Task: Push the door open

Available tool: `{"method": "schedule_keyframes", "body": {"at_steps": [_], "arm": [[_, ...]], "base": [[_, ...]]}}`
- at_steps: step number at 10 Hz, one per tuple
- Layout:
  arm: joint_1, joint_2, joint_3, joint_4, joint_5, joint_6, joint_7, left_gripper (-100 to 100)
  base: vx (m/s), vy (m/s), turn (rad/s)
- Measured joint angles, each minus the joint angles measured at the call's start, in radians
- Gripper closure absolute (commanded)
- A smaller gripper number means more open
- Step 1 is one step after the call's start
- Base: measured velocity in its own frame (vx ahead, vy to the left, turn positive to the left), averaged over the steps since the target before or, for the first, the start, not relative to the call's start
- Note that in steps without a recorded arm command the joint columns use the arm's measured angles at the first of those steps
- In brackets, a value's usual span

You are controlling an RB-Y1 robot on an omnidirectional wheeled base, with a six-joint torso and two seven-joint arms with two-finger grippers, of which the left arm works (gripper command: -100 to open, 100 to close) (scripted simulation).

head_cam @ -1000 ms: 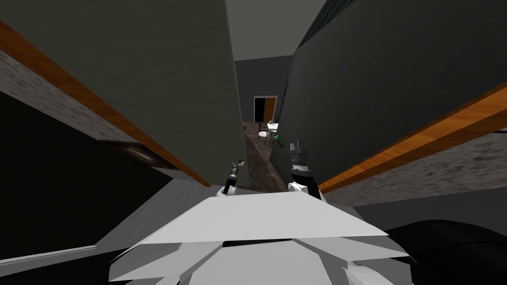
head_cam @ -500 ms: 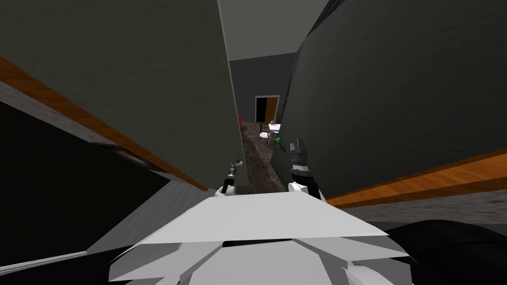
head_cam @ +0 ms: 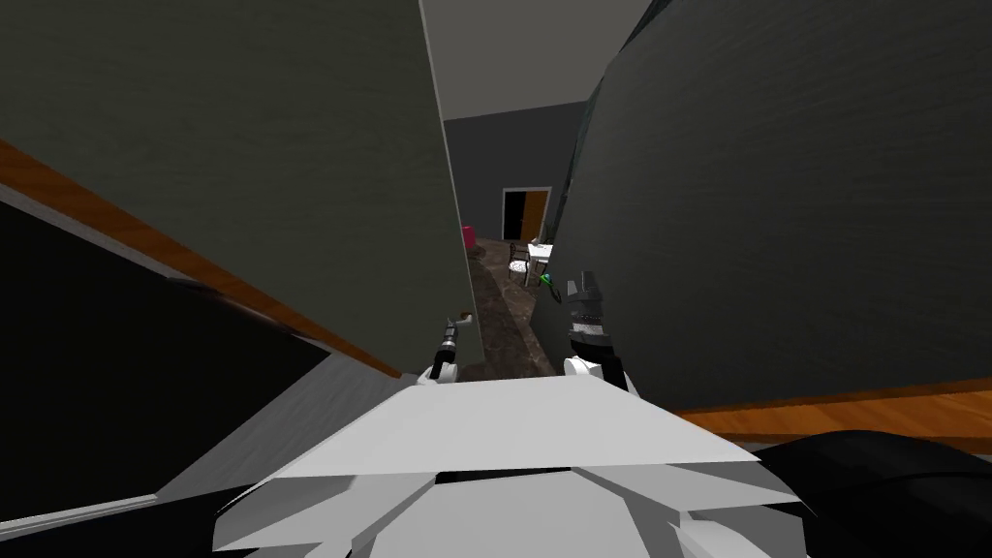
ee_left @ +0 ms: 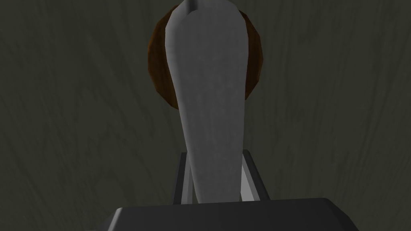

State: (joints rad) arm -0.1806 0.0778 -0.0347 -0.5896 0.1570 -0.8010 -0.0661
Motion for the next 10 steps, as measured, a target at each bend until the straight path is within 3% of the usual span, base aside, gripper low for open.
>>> {"method": "schedule_keyframes", "body": {"at_steps": [1,3,4,5,6,9,10], "arm": [[0.007,0.003,0.009,-0.013,0.005,0.005,-0.002,100],[-0.016,0.004,0.037,0.031,0.019,-0.014,-0.009,100],[-0.012,0.005,0.044,0.019,0.022,-0.012,-0.013,100],[0.011,0.004,0.051,-0.022,0.025,0.004,-0.017,100],[0.008,0.003,0.063,-0.017,0.031,0.008,-0.020,100],[-0.010,0.007,0.100,0.025,0.050,-0.015,-0.025,100],[-0.004,0.007,0.110,0.014,0.055,-0.011,-0.029,100]], "base": [[0.190,-0.123,0.081],[0.175,-0.085,0.056],[0.137,-0.065,0.030],[0.169,-0.104,0.091],[0.199,-0.136,0.080],[0.164,-0.096,0.067],[0.173,-0.076,0.061]]}}
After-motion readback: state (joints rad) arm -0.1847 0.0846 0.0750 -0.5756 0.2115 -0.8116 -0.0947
